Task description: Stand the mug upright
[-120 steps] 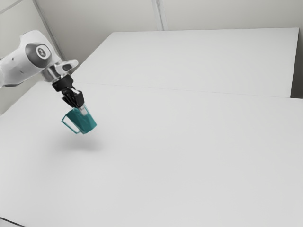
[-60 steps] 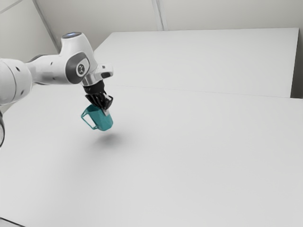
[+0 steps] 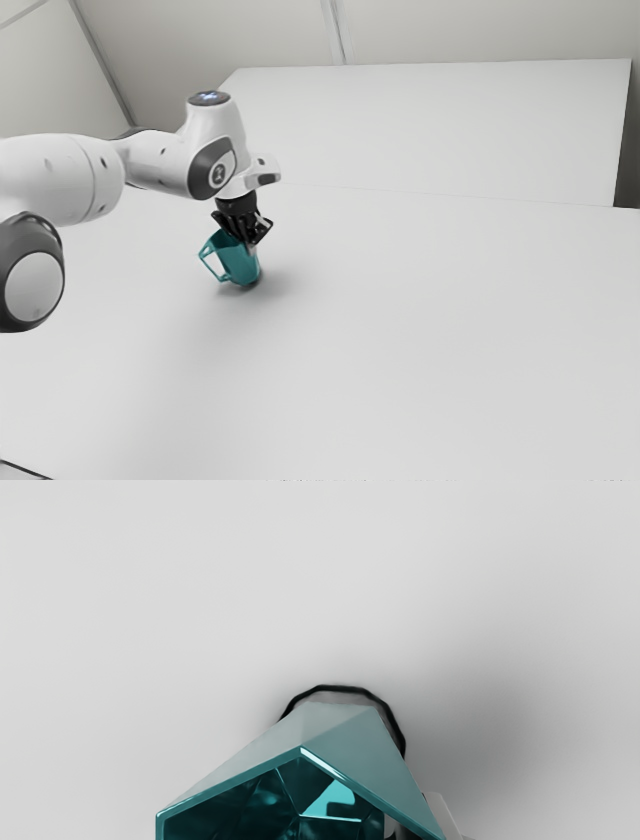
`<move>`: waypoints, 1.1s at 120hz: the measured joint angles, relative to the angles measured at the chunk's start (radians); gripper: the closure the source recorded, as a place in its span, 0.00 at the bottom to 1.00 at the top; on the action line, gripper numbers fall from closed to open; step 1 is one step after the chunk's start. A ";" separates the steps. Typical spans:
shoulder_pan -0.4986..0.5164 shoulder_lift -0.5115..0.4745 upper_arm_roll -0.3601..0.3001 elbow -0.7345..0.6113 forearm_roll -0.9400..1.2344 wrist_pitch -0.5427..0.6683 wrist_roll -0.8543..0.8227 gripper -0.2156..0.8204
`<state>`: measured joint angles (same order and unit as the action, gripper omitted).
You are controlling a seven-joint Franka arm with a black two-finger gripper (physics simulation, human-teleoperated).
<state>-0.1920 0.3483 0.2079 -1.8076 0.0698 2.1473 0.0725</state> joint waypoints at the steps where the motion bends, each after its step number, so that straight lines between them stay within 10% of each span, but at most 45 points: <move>1: 0.000 0.001 0.000 0.000 0.000 0.000 -0.002 0.96; 28: -0.012 0.014 0.001 0.005 0.005 0.006 -0.045 0.96; 74: -0.042 -0.025 0.026 0.006 0.000 0.000 -0.077 0.35; 132: -0.027 -0.295 0.028 0.170 0.080 -0.314 -0.021 0.22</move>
<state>-0.2191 0.0529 0.2361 -1.6376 0.1499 1.8332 0.0519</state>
